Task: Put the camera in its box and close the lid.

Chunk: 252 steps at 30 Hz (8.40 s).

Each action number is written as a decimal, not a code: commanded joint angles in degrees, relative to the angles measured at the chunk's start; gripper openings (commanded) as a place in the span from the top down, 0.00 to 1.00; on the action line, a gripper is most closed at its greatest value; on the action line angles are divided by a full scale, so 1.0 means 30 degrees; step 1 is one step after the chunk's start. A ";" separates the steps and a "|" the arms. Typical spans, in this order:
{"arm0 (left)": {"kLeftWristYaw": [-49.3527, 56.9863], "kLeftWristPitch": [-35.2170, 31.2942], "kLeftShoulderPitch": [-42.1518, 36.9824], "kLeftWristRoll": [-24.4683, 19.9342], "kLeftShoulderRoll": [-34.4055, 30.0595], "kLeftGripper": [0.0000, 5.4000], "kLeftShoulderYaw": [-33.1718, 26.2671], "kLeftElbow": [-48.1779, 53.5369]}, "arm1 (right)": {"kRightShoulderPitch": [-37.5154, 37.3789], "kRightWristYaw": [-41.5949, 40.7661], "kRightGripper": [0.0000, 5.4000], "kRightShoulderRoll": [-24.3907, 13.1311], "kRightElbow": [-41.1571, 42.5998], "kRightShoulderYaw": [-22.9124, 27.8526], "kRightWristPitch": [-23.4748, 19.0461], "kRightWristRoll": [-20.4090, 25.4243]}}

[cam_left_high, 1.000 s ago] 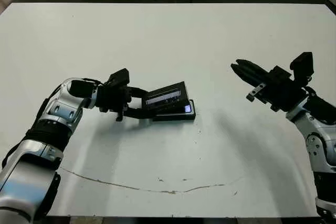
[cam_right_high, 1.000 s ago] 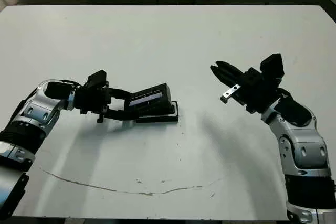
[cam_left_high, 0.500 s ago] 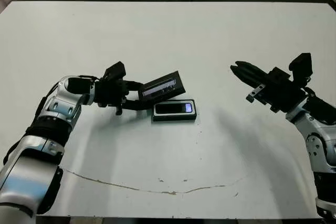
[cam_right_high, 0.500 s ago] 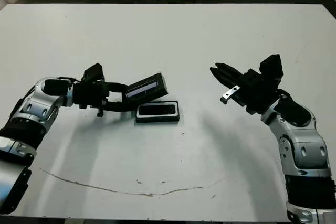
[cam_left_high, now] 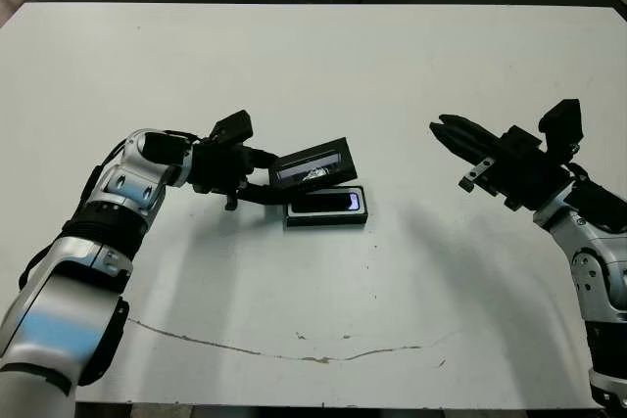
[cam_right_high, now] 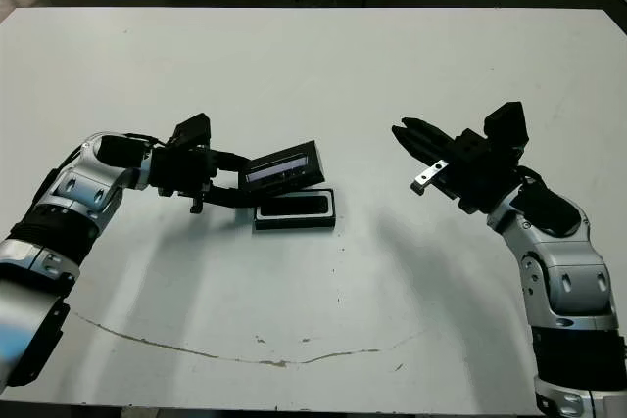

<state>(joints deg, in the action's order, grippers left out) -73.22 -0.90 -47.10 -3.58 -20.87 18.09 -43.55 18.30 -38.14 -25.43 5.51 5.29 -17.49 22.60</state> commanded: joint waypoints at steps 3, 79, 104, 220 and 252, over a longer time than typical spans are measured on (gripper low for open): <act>-0.1426 -0.1129 0.0530 0.0719 -0.0136 0.61 0.0697 -0.0513 | -0.0325 -0.0043 1.00 -0.0138 -0.0095 -0.0001 -0.0299 -0.0011; 0.2131 -0.4500 0.2487 0.4150 -0.0030 0.19 0.4500 0.7792 | -0.0477 -0.0041 1.00 -0.0051 -0.0270 -0.0105 0.0065 -0.0454; 0.2224 -0.1868 0.3155 0.1315 0.0468 0.00 0.2423 0.6016 | -0.0388 -0.0101 1.00 -0.0115 -0.0168 -0.0219 -0.0019 -0.0441; 2.2036 -1.0918 1.0592 -0.0132 0.9405 1.00 -0.1251 1.2013 | -0.0596 0.0462 1.00 0.0551 -0.0410 -0.0210 0.0028 -0.0256; 2.0815 -0.8908 1.0968 -0.4128 0.5604 1.00 -0.7565 2.2543 | -0.0790 0.1297 1.00 0.1279 -0.0304 0.0320 0.1008 -0.0282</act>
<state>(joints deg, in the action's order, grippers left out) -11.70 -29.57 -14.02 -17.55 -2.92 -3.53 25.95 17.29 -35.28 -22.02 4.14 5.58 -14.83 21.97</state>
